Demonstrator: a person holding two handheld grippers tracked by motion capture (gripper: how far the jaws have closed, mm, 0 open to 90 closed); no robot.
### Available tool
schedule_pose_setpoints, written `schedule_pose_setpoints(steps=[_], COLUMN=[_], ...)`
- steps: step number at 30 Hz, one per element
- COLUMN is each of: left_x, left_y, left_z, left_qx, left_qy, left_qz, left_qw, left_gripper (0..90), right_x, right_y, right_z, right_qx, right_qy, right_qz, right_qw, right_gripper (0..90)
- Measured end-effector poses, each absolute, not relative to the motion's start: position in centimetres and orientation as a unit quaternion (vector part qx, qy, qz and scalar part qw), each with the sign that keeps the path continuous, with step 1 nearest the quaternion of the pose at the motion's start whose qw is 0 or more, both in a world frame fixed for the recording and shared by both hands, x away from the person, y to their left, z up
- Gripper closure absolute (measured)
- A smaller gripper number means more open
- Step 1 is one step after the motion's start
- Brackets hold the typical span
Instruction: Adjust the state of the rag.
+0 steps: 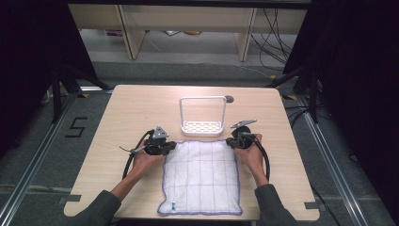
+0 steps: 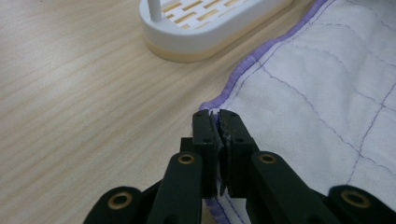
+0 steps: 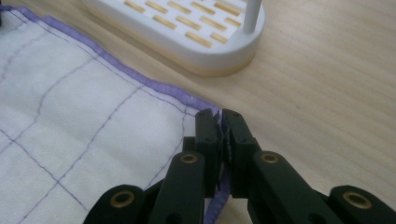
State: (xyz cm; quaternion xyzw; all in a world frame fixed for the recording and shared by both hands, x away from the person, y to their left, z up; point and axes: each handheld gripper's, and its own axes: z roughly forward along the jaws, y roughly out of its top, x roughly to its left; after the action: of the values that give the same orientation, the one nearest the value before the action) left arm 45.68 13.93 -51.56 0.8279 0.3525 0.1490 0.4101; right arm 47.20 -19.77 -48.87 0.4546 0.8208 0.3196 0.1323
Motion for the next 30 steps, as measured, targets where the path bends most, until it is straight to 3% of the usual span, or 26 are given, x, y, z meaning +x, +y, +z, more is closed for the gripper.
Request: schedule_pose_setpoints(steps=[30], left_x=[45.8], left_y=[15.9], left_z=[-46.5], left_qx=[0.786], left_qy=[0.346], left_qz=[0.158], left_qw=[0.487], left_gripper=[86.0], right_x=[46.3], right_y=[-19.4], right_z=[-43.3], right_qx=[0.407], right_qy=[0.808], right_qz=[0.388], right_qw=[0.176], right_gripper=[86.3])
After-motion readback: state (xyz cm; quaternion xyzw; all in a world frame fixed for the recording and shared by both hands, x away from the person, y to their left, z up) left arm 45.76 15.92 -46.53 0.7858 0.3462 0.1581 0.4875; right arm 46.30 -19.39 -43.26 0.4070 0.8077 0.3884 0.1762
